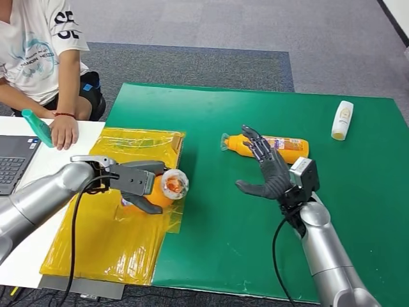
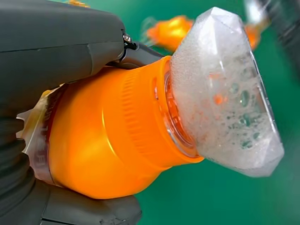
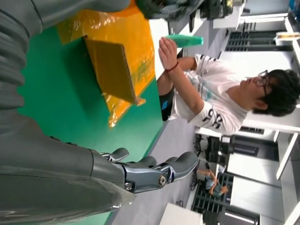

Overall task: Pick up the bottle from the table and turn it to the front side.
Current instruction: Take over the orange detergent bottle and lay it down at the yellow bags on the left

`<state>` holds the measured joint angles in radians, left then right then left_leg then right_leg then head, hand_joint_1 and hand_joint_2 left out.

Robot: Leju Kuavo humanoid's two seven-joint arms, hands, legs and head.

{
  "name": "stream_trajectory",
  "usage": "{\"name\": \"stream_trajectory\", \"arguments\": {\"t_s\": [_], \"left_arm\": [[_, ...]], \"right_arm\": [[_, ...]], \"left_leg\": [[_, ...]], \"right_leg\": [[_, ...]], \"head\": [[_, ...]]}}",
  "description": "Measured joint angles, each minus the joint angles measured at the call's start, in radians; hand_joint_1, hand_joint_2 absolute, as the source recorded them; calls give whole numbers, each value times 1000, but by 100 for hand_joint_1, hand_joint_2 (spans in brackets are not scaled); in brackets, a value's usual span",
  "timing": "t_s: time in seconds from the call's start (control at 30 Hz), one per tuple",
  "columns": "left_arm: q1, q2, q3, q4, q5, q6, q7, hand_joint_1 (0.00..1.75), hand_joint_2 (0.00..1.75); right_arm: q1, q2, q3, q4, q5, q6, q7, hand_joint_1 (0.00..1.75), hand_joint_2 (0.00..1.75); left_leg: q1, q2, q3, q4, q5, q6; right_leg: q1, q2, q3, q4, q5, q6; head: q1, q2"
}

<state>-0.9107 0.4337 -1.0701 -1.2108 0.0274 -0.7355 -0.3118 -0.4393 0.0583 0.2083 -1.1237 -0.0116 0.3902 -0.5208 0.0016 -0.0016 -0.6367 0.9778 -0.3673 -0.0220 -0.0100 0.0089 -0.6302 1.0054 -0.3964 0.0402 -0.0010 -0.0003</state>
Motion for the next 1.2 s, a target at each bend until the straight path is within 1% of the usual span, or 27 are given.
{"name": "stream_trajectory", "arguments": {"t_s": [0.1,0.2,0.3,0.43,0.63,0.8,0.9,1.0,1.2], "left_arm": [[-114,7,-119,49,-14,-59,65,175,175],[-193,1,-231,98,-31,-82,101,175,175],[-228,-15,-312,137,-41,-90,125,175,175],[-235,-32,-367,174,-45,-73,129,175,175],[-234,-48,-412,215,-34,15,87,175,175],[-217,-55,-422,248,-52,122,40,175,175],[-202,-71,-413,269,-78,181,33,175,175],[-189,-95,-391,285,-98,218,33,175,175],[-171,-139,-334,291,-105,221,32,175,175]], "right_arm": [[-22,19,19,35,8,4,-4,0,175],[-39,39,33,62,18,5,-3,0,175],[-52,58,43,77,24,5,7,0,175],[-59,76,52,84,31,1,20,0,175],[-59,86,54,88,42,-3,24,0,175],[-55,87,54,95,54,-5,15,0,175],[-49,87,54,100,64,-8,7,0,175],[-44,87,54,102,68,-10,5,0,175],[-38,88,54,102,73,-7,7,0,175]], "left_leg": [[0,0,0,0,1,0],[0,0,0,0,1,0],[0,0,0,0,1,0],[0,0,-1,0,1,0],[0,0,-1,0,1,0],[0,0,-1,0,1,-1],[0,0,-1,0,1,-1],[0,0,-1,0,1,-1],[0,0,-1,0,1,0]], "right_leg": [[0,0,0,0,0,0],[0,0,0,0,1,-1],[0,0,0,0,1,0],[0,0,-1,0,0,0],[0,0,-1,0,1,0],[0,0,-1,0,1,-1],[0,0,-1,0,1,-1],[0,0,-1,0,1,-1],[0,0,-1,0,1,0]], "head": [[0,0],[0,0],[0,0],[0,0],[0,0],[0,0],[0,0],[0,0],[0,0]]}}
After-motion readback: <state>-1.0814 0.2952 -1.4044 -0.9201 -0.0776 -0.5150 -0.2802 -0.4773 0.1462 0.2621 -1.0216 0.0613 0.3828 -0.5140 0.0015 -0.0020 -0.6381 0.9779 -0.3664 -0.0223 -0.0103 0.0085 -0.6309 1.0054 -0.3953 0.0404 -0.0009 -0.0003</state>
